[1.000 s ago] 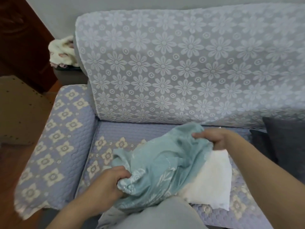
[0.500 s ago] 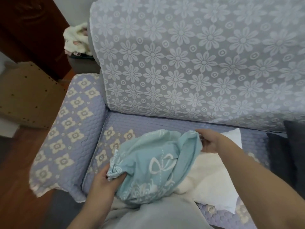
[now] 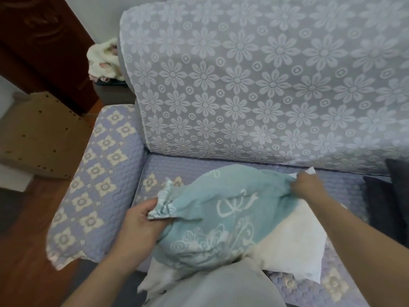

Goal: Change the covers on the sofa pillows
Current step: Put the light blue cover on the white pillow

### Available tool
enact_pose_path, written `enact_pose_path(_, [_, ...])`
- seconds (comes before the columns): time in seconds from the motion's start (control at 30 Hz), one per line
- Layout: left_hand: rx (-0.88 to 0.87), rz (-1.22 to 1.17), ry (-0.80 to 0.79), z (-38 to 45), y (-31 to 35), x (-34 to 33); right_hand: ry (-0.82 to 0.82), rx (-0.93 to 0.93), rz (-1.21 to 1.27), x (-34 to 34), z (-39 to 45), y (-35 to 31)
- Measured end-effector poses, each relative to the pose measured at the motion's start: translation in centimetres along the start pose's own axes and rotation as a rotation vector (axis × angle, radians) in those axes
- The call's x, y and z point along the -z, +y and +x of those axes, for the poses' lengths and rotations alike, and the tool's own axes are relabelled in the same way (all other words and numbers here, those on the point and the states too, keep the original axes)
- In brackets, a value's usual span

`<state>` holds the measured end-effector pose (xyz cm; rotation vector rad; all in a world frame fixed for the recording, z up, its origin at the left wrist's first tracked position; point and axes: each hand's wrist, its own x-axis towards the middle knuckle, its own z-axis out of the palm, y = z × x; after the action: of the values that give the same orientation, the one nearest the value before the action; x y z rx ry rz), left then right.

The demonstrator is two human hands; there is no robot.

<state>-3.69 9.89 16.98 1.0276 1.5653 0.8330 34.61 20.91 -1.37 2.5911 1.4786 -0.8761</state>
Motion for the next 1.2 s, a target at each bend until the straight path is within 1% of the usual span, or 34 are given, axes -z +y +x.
enact_pose_path(0.03, [-0.016, 0.041, -0.031, 0.3, 0.2, -0.3, 0.051, 0.136, -0.018, 0.6, -1.3, -1.4])
enact_pose_path(0.07, [-0.027, 0.090, -0.062, 0.7, 0.4, -0.8, 0.090, 0.314, 0.101, 1.2, -3.3, -3.4])
enact_pose_path(0.1, [-0.053, 0.151, -0.081, 1.3, 0.7, -1.3, 0.057, 0.515, 0.289, 2.5, -6.4, -5.6])
enact_pose_path(0.13, [-0.092, 0.185, -0.097, 1.8, 1.0, -1.8, -0.077, 0.708, 0.464, 3.7, -9.8, -7.8])
enact_pose_path(0.17, [-0.133, 0.190, -0.114, 2.1, 1.4, -2.3, -0.264, 0.850, 0.518, 4.8, -13.0, -10.1])
enact_pose_path(0.2, [-0.167, 0.174, -0.148, 2.4, 1.8, -3.3, -0.419, 0.954, 0.475, 5.4, -15.6, -11.4])
enact_pose_path(0.23, [-0.197, 0.166, -0.174, 2.6, 2.2, -3.8, -0.455, 1.028, 0.374, 5.3, -17.4, -12.3])
enact_pose_path(0.27, [-0.222, 0.169, -0.206, 2.7, 2.6, -4.4, -0.388, 1.062, 0.300, 4.5, -18.1, -12.7])
enact_pose_path(0.33, [-0.246, 0.191, -0.273, 2.5, 2.7, -4.2, -0.261, 1.010, 0.238, 3.7, -18.0, -12.8])
enact_pose_path(0.37, [-0.227, 0.132, -0.313, 2.5, 2.4, -3.8, -0.224, 0.968, 0.221, 3.5, -17.6, -12.2])
enact_pose_path(0.4, [-0.184, 0.008, -0.331, 2.5, 2.1, -3.1, -0.178, 0.914, 0.239, 3.4, -17.0, -11.3])
enact_pose_path(0.43, [-0.137, -0.084, -0.305, 2.6, 1.3, -2.4, -0.155, 0.835, 0.327, 3.4, -16.9, -10.0])
enact_pose_path(0.47, [-0.108, -0.153, -0.217, 2.9, -0.1, -1.1, -0.151, 0.762, 0.462, 3.6, -17.2, -9.4])
enact_pose_path(0.5, [-0.083, -0.129, -0.083, 3.3, -1.8, 0.2, -0.145, 0.699, 0.582, 4.0, -17.7, -8.6])
enact_pose_path(0.57, [0.050, 0.018, 0.155, 4.2, -6.1, 3.1, -0.097, 0.620, 0.771, 4.7, -18.4, -7.7])
enact_pose_path(0.6, [0.144, 0.121, 0.187, 4.4, -8.0, 4.3, -0.088, 0.586, 0.804, 4.8, -18.6, -7.5])
enact_pose_path(0.63, [0.206, 0.225, 0.143, 4.3, -9.2, 5.1, -0.076, 0.563, 0.819, 5.1, -18.7, -7.5])
enact_pose_path(0.67, [0.220, 0.309, 0.067, 4.1, -10.1, 5.2, -0.060, 0.546, 0.831, 5.4, -18.8, -7.7])
enact_pose_path(0.7, [0.188, 0.367, -0.013, 3.8, -10.5, 4.7, -0.049, 0.549, 0.838, 5.9, -19.0, -8.2])
enact_pose_path(0.73, [0.123, 0.389, -0.080, 3.6, -10.5, 3.8, -0.032, 0.533, 0.834, 6.3, -19.0, -8.5])
enact_pose_path(0.8, [-0.058, 0.410, -0.162, 3.5, -9.9, 1.5, -0.026, 0.524, 0.856, 6.9, -19.2, -9.1])
enact_pose_path(0.83, [-0.137, 0.426, -0.180, 3.5, -9.5, 0.4, -0.008, 0.512, 0.856, 7.2, -19.4, -9.4])
enact_pose_path(0.87, [-0.177, 0.428, -0.175, 3.7, -9.2, -0.3, -0.002, 0.504, 0.865, 7.4, -19.4, -9.6])
enact_pose_path(0.9, [-0.178, 0.416, -0.152, 4.0, -8.6, -0.8, 0.015, 0.494, 0.869, 7.6, -19.4, -9.6])
enact_pose_path(0.93, [-0.133, 0.385, -0.129, 4.4, -8.2, -1.0, 0.021, 0.479, 0.878, 7.8, -19.7, -9.6])
enact_pose_path(1.0, [0.097, 0.367, -0.139, 5.2, -7.2, -1.0, 0.044, 0.471, 0.892, 7.9, -20.1, -9.4])
enact_pose_path(1.03, [0.202, 0.394, -0.178, 5.5, -6.6, -1.0, 0.054, 0.468, 0.891, 7.8, -20.4, -9.1])
enact_pose_path(1.07, [0.256, 0.394, -0.225, 5.8, -6.3, -1.1, 0.052, 0.464, 0.898, 7.7, -20.4, -9.0])
enact_pose_path(1.13, [0.183, 0.284, -0.279, 6.3, -5.4, -1.9, 0.056, 0.446, 0.946, 7.8, -20.8, -8.8])
enact_pose_path(1.17, [0.117, 0.179, -0.300, 6.2, -4.8, -2.6, 0.056, 0.439, 0.958, 7.7, -20.7, -8.6])
enact_pose_path(1.2, [0.081, 0.052, -0.288, 6.1, -4.2, -3.3, 0.058, 0.433, 0.963, 7.8, -20.8, -8.6])
